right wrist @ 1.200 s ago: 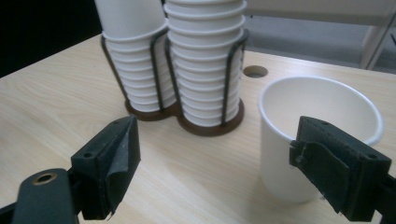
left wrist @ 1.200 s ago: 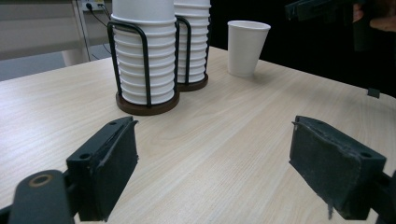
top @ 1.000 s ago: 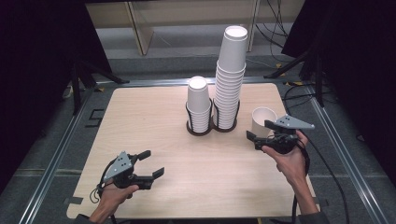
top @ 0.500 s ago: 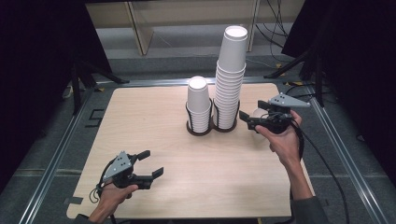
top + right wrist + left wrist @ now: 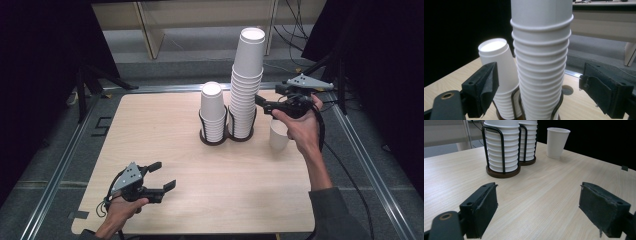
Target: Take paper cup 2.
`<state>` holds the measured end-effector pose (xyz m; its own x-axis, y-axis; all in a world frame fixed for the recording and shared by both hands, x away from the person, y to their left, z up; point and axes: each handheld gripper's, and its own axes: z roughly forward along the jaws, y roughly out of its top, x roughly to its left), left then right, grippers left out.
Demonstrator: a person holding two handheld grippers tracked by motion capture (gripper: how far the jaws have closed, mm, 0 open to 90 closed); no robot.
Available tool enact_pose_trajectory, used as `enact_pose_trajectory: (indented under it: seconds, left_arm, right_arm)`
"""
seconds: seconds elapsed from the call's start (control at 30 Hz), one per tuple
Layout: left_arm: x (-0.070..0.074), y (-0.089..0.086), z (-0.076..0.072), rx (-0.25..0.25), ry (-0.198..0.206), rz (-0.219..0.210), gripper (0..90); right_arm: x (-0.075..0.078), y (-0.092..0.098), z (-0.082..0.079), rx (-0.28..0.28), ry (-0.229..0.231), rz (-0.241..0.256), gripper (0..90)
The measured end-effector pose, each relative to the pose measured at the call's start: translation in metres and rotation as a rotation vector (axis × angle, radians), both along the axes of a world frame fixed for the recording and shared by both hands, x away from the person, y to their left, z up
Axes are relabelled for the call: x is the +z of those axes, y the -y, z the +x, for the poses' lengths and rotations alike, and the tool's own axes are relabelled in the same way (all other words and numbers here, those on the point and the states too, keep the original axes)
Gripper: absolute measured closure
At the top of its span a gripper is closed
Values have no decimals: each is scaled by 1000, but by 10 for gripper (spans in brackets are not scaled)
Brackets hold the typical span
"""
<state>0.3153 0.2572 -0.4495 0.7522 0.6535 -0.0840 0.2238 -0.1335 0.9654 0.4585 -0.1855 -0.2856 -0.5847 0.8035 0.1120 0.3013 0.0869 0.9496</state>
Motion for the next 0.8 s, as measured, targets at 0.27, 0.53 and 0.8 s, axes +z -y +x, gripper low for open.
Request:
enact_pose_trajectory:
  seconds: [0.27, 0.53, 0.8]
  left_arm:
    - [0, 0, 0, -8, -1, 0, 146]
    - [0, 0, 0, 1, -1, 0, 146]
    - [0, -1, 0, -8, 7, -15, 146]
  right_arm:
    - [25, -13, 20, -2, 37, -29, 153]
    - [46, -28, 34, -18, 42, -62, 153]
    - [50, -33, 52, -47, 30, -37, 153]
